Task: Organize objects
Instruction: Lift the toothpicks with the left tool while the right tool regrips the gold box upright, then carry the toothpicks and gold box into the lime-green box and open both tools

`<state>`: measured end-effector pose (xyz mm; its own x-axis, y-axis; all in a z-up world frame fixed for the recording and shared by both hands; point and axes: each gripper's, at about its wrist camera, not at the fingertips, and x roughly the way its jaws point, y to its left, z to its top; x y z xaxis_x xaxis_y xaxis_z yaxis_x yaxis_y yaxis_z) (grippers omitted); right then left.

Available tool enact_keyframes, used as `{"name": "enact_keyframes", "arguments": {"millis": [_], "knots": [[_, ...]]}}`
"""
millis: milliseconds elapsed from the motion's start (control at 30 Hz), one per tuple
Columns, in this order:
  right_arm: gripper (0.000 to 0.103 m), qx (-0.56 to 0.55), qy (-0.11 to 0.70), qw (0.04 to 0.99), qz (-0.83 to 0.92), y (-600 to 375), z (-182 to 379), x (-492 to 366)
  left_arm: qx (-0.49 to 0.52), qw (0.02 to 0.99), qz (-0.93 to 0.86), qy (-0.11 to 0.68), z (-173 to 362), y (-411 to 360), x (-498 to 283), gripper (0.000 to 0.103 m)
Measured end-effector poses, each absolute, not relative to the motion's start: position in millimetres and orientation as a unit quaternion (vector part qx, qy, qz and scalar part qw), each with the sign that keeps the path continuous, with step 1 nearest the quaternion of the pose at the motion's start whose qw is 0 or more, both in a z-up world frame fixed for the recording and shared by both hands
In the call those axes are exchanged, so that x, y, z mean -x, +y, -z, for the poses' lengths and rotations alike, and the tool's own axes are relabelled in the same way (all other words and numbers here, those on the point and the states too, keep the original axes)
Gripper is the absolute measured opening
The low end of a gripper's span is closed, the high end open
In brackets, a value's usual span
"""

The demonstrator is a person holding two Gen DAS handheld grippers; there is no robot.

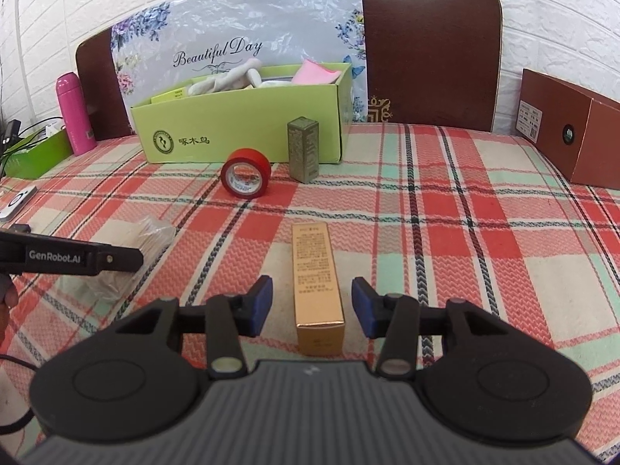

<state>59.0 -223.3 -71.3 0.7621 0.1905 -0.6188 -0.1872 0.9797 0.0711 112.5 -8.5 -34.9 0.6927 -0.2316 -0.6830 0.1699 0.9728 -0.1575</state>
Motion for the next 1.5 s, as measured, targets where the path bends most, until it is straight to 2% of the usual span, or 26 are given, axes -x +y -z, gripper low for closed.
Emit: {"name": "enact_keyframes", "arguments": {"millis": [100,167,233,467,967,1167,1400,1433,1500], "knots": [[0.042,-0.004,0.335,0.937,-0.101,-223.4,73.5,-61.1,0.046,0.918,0.113,0.378,33.2,-6.4,-114.2,0.036],[0.029,-0.004,0.340,0.935,-0.104,-222.9,76.6,-62.6,0.047,0.917,0.117,0.378,32.3,-6.4,-114.0,0.031],[0.024,-0.003,0.345,0.932,-0.107,-221.3,79.2,-63.5,0.049,0.917,0.122,0.377,30.2,-7.4,-113.8,0.025],[0.023,-0.018,0.320,0.935,-0.149,-212.3,61.7,-62.4,0.071,0.920,0.166,0.347,0.6,-13.5,-112.6,0.022],[0.023,0.015,0.168,0.971,-0.169,-194.5,-30.1,-124.5,0.115,0.952,0.194,0.208,-116.5,-22.8,-174.3,0.022],[0.023,0.019,0.146,0.979,-0.143,-191.0,-34.5,-174.0,0.115,0.956,0.182,0.201,-122.1,-29.5,-225.3,0.022],[0.023,0.021,0.158,0.980,-0.117,-179.4,-13.4,-236.4,0.116,0.951,0.175,0.225,-91.0,-34.0,-280.3,0.022],[0.024,0.022,0.160,0.980,-0.116,-176.6,-8.2,-243.3,0.111,0.953,0.171,0.224,-84.5,-35.3,-285.3,0.024],[0.024,0.031,0.168,0.979,-0.115,-169.8,4.2,-257.9,0.089,0.958,0.154,0.225,-70.8,-38.1,-291.1,0.051]]}}
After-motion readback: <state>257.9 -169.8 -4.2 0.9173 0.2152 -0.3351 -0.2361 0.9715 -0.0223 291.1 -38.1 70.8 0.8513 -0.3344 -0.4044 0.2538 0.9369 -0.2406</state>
